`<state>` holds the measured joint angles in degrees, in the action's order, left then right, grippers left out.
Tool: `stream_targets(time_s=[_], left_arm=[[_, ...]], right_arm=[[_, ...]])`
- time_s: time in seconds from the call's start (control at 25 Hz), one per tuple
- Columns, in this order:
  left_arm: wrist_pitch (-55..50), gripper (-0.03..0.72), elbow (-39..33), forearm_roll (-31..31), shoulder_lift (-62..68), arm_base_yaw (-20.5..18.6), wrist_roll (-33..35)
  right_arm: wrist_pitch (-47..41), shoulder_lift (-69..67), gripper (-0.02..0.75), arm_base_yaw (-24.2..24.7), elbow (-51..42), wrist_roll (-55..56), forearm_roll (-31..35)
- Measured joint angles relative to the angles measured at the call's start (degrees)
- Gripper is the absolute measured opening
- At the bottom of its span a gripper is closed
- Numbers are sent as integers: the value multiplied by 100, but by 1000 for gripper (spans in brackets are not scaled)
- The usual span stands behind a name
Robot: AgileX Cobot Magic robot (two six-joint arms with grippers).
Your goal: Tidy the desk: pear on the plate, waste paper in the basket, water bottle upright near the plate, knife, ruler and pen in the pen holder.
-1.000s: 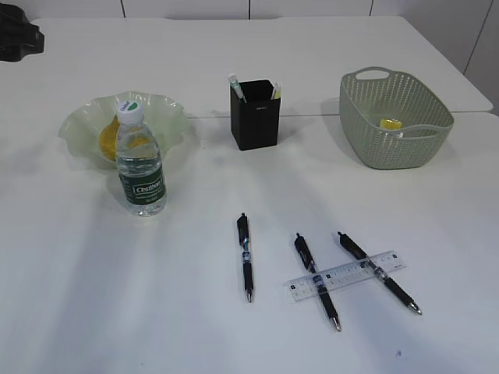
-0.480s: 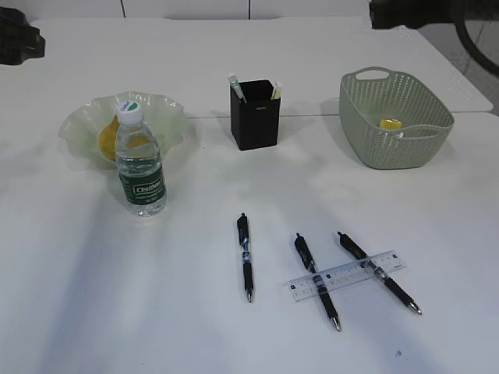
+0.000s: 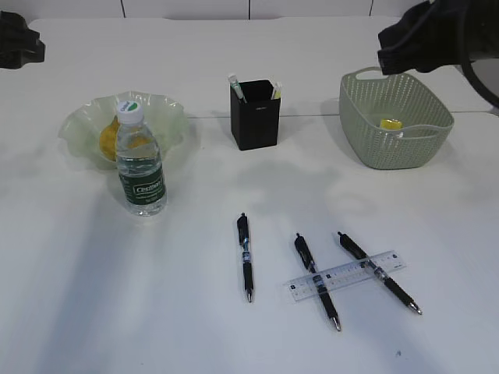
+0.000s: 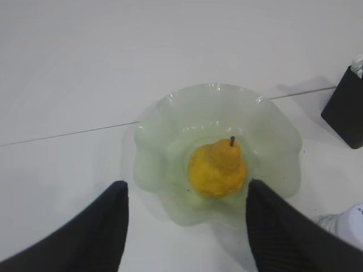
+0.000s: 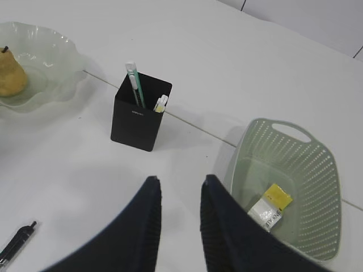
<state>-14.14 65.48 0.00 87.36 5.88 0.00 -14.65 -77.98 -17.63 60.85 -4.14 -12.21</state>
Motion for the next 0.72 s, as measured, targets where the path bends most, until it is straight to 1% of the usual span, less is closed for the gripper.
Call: stream_targets(time_s=[0.36,0.48,0.72], left_arm=[[-178,463,0,-80,0,0,0],[-189,463,0,-93,0,0,0],[-285,463,0,-129,0,0,0]], right_arm=[[-217,0,184,0,-661,92,121],[-588,0,183,0,-777,174,129],[-1697,9,183,0,-789,260,280]])
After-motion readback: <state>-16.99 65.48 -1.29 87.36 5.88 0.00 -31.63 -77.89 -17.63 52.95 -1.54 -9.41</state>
